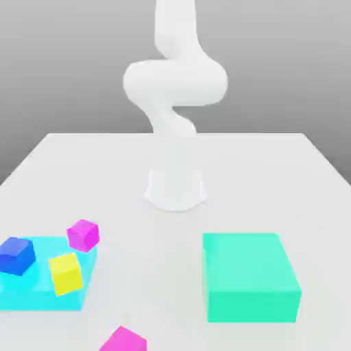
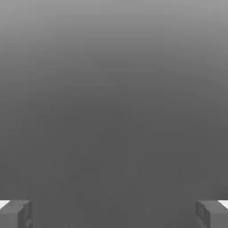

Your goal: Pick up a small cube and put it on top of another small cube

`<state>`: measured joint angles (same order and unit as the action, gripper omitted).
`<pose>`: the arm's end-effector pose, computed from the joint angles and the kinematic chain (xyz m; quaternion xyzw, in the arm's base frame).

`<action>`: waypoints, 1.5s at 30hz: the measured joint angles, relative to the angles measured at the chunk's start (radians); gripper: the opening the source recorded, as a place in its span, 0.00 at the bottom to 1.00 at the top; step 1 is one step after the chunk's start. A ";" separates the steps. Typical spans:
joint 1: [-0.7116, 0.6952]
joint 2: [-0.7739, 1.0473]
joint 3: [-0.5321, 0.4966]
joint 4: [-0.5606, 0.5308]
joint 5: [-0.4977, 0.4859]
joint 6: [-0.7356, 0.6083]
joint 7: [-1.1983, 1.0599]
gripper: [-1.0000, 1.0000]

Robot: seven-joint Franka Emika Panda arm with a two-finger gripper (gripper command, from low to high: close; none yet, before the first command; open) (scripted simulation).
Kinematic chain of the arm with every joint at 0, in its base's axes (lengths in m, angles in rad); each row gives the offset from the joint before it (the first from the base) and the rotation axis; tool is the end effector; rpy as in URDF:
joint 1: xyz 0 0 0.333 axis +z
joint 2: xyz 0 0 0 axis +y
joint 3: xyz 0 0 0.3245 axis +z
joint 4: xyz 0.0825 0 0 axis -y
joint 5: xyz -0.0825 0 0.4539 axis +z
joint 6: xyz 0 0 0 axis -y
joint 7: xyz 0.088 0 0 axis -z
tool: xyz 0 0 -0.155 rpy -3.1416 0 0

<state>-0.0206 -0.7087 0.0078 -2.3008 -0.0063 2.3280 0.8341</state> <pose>0.4762 -0.0057 0.6500 -0.8512 0.3823 -0.3320 0.1384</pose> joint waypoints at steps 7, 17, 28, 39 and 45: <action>-0.053 0.260 0.017 -0.002 -0.021 0.079 0.100 0.50; -0.106 0.623 0.015 -0.004 -0.045 0.189 0.235 0.50; -0.137 1.020 -0.003 -0.007 -0.004 0.313 0.335 0.50; -0.139 1.211 -0.004 0.025 0.002 0.452 0.342 0.00; -0.141 1.045 -0.011 -0.018 0.010 0.327 0.355 0.00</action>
<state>-0.1617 0.3360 -0.0033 -2.3184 0.0037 2.6553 1.1895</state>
